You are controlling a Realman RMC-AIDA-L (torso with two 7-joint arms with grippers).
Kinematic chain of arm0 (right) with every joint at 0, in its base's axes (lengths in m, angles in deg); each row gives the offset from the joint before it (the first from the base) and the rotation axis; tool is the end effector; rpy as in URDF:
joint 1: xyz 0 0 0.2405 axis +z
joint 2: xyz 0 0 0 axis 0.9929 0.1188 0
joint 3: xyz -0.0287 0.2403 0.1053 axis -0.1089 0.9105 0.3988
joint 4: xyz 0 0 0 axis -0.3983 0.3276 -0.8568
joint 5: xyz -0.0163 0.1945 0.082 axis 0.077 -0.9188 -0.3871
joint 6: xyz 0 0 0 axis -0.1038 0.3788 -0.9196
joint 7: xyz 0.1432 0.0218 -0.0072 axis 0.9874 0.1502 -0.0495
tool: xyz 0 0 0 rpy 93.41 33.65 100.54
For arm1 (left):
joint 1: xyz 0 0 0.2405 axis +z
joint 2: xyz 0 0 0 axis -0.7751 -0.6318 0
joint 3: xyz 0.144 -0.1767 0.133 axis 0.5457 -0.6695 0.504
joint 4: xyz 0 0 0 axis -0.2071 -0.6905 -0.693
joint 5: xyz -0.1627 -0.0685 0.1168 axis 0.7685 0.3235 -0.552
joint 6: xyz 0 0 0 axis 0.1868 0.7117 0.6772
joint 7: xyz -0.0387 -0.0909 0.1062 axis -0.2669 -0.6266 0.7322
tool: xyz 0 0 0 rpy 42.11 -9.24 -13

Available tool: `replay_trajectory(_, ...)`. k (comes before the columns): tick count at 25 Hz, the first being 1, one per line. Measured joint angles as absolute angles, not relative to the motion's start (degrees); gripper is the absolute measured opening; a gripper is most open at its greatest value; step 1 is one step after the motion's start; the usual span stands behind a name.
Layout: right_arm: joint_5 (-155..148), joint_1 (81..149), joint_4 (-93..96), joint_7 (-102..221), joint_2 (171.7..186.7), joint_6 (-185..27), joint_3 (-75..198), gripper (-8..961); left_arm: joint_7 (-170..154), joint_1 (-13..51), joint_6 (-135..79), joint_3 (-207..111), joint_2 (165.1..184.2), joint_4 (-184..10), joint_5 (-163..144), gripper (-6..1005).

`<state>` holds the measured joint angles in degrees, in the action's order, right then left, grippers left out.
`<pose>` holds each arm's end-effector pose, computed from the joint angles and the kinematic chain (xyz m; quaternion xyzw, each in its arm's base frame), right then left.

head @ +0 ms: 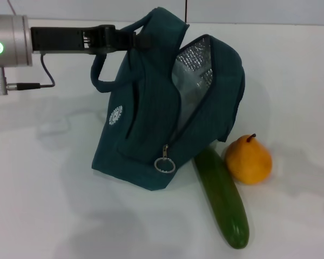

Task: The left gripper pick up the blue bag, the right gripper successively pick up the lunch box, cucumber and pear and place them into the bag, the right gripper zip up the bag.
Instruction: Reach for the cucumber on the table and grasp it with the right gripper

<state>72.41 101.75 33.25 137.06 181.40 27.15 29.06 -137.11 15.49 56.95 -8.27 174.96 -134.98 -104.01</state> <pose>0.2757 0.2584 0.0610 -0.8595 0.1955 0.4664 0.0745 -0.2033 0.3769 0.0517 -0.8414 -0.4537 -0.2919 0.0315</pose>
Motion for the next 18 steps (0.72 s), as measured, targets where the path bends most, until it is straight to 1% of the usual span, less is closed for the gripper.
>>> replay_trajectory(4,73.5,101.7,48.1,149.4,181.76,29.5,20.5,612,-136.6,15.4,56.9,-8.3,174.90,-135.0,-104.0,57)
replay_trajectory(8,74.6,103.6,57.6,162.5,181.73,26.6,11.0,613,-136.2,15.4,56.8,-8.3,174.87,-135.0,-103.9,57)
replay_trajectory(12,81.3,107.5,63.2,175.1,181.74,24.1,7.5,614,-135.6,15.4,56.7,-8.8,174.81,-135.0,-104.1,56)
replay_trajectory(18,94.2,116.9,64.6,193.4,181.68,23.1,5.6,615,-134.9,15.5,56.6,-8.8,174.71,-135.0,-104.1,57)
